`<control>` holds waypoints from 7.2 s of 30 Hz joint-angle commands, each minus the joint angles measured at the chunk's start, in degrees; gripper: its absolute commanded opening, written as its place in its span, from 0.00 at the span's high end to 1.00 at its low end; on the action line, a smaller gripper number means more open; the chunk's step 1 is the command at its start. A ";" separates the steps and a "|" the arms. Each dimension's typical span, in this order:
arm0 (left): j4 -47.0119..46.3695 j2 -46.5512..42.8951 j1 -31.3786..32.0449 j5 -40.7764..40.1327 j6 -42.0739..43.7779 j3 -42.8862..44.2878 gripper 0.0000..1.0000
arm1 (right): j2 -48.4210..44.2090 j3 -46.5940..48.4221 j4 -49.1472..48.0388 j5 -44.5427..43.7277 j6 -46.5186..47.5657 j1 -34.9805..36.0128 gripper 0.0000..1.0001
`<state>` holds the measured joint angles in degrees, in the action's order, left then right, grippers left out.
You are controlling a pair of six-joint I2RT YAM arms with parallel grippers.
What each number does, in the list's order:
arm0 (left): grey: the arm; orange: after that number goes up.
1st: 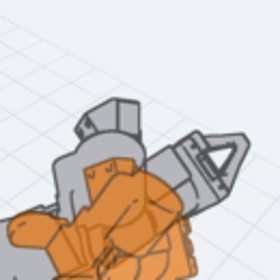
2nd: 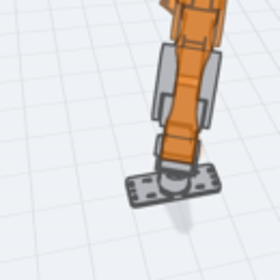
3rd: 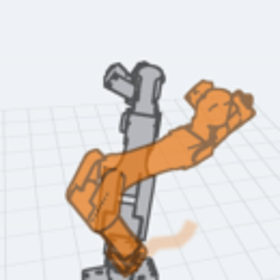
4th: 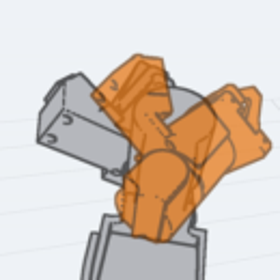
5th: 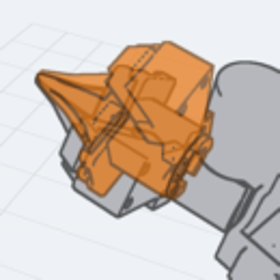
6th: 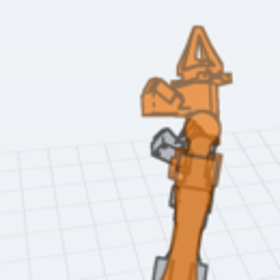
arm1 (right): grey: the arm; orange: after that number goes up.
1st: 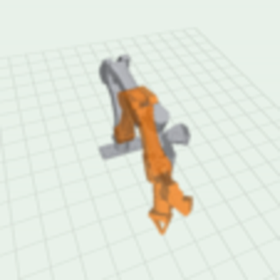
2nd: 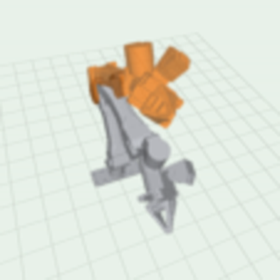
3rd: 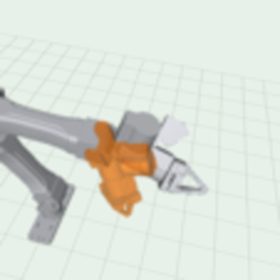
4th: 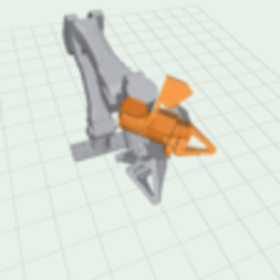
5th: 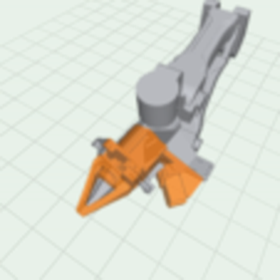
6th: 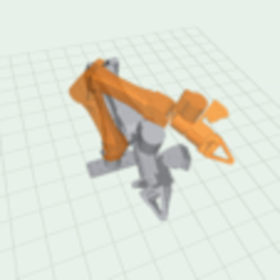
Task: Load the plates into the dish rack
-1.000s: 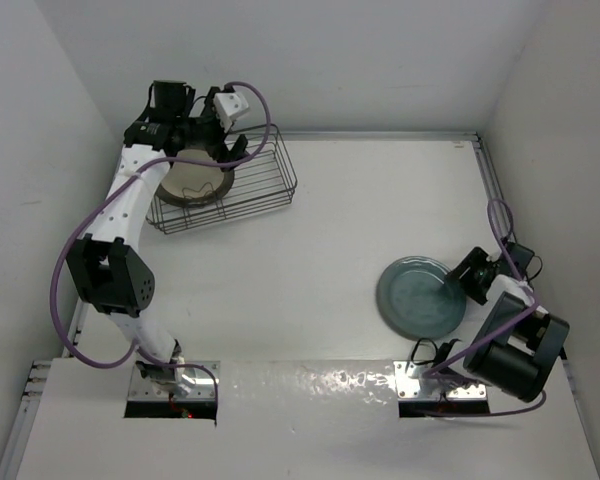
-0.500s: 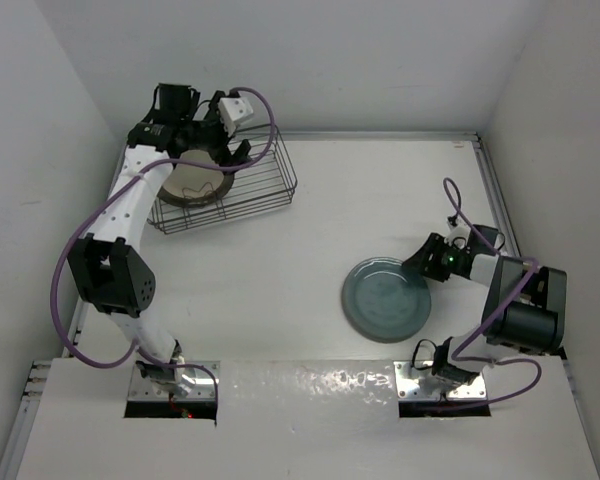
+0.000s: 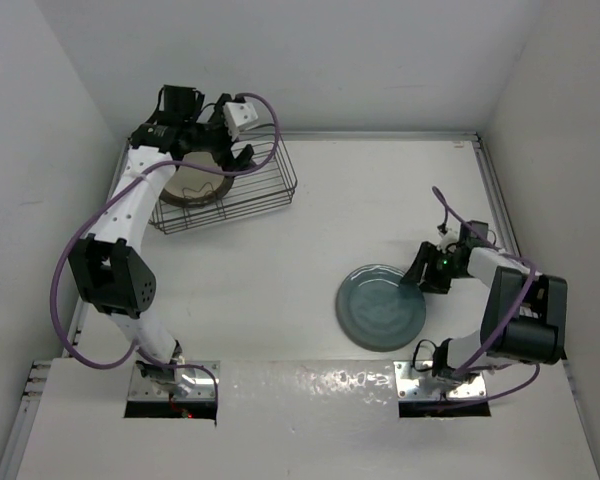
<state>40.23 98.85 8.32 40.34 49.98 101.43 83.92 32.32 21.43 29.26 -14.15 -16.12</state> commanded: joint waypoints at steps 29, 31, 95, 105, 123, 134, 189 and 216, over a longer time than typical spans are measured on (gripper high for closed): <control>15.66 0.89 13.30 11.07 16.63 -5.54 0.01 | -14.14 -5.07 -29.60 1.68 2.81 27.09 1.00; 15.50 3.18 16.27 11.25 18.05 -6.50 0.00 | -13.61 -5.68 -32.05 0.54 2.12 29.91 1.00; 21.47 -1.63 25.09 -14.94 8.82 6.33 1.00 | -34.44 -4.98 -21.08 -30.84 4.92 33.52 0.01; 15.77 -9.37 23.06 -26.35 14.18 10.01 1.00 | -29.96 -3.40 -24.59 -28.21 5.27 33.52 0.01; 6.07 -14.56 -7.96 -20.04 25.42 7.03 1.00 | -13.00 8.46 -28.64 -18.97 7.91 33.43 0.01; 11.88 -11.40 -11.92 -10.90 31.05 10.02 1.00 | -7.46 11.19 -30.48 -17.83 5.54 33.43 0.01; 4.33 6.62 -18.25 0.80 24.03 4.74 0.44 | -1.21 18.48 -25.12 -13.61 4.48 33.43 0.01; -9.93 -18.16 -28.70 -52.65 -30.10 -19.39 0.27 | -10.09 10.66 -8.51 -44.90 -10.81 19.99 0.01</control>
<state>25.45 79.85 -16.80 -4.03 29.45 87.85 75.92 42.63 12.23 -11.05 -25.26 3.25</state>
